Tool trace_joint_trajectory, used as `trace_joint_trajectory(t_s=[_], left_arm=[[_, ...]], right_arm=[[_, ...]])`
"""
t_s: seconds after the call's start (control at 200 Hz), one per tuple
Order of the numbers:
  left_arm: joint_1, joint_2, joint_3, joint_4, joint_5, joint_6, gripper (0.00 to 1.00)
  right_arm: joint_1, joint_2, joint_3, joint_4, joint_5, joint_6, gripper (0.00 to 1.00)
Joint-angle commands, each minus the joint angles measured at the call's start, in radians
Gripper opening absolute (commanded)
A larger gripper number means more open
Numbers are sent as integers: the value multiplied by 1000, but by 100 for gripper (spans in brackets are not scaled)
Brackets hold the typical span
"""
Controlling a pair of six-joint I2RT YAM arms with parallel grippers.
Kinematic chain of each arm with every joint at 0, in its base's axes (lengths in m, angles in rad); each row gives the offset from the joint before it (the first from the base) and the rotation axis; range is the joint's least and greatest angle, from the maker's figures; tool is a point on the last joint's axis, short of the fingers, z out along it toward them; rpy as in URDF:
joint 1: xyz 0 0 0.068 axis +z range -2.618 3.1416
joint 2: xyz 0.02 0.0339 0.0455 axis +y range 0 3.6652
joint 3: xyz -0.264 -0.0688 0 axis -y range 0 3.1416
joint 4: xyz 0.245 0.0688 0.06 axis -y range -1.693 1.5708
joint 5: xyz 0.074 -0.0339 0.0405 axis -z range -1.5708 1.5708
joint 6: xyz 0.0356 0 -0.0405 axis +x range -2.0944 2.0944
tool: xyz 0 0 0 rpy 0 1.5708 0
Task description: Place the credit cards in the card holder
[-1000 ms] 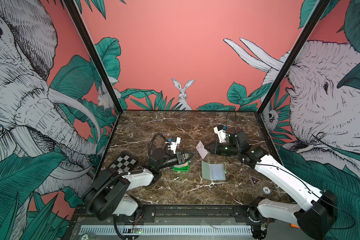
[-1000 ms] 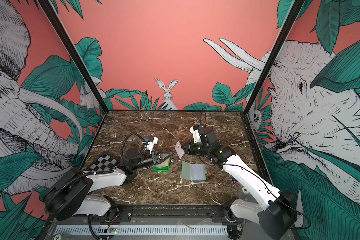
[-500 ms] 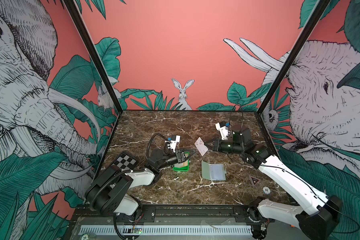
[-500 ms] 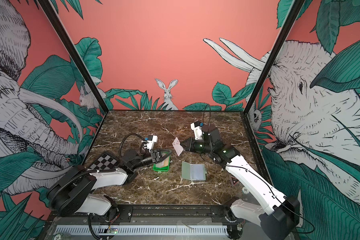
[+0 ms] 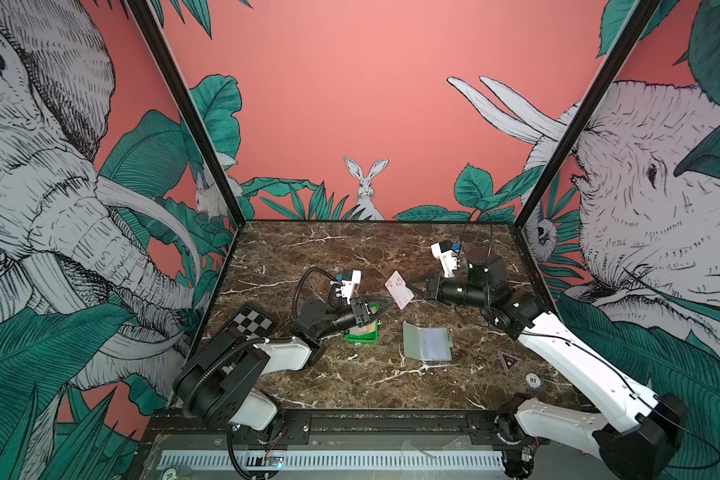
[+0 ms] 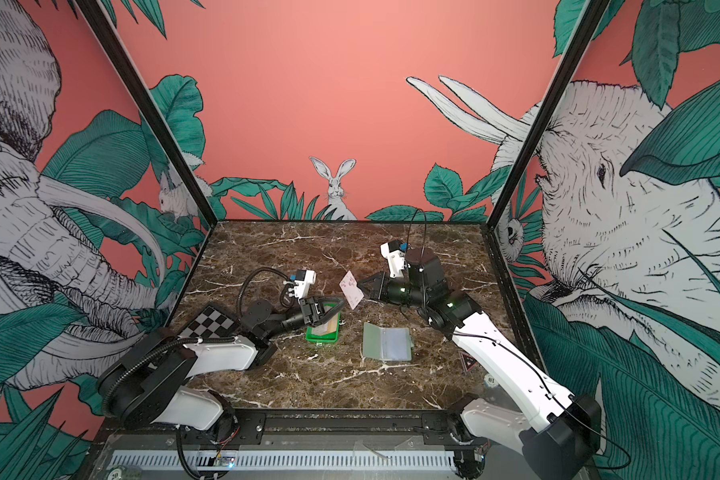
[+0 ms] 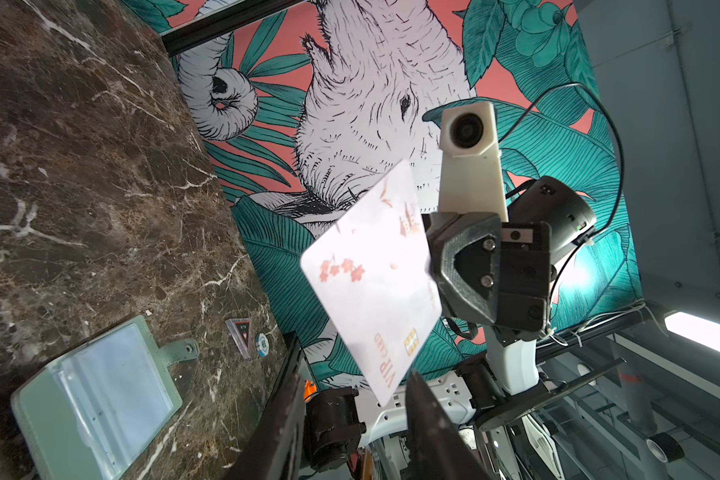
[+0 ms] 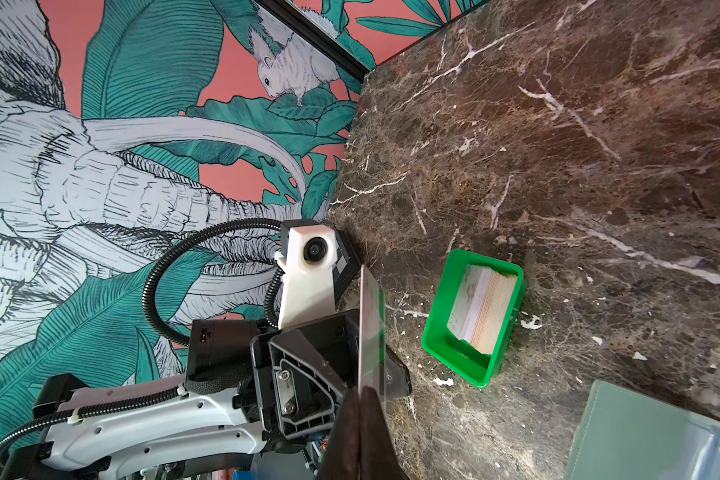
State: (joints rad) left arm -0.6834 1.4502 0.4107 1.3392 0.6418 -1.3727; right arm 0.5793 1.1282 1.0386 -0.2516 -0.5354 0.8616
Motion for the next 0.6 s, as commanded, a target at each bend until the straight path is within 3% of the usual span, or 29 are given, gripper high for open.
trace_joint_trajectory(t_s=[0.0, 0.595], left_arm=[[-5, -8, 24, 63, -4, -23, 41], [-11, -29, 58, 63, -16, -51, 38]], right_arm=[[-3, -13, -7, 64, -19, 13, 0], [-4, -11, -52, 119, -34, 48, 0]])
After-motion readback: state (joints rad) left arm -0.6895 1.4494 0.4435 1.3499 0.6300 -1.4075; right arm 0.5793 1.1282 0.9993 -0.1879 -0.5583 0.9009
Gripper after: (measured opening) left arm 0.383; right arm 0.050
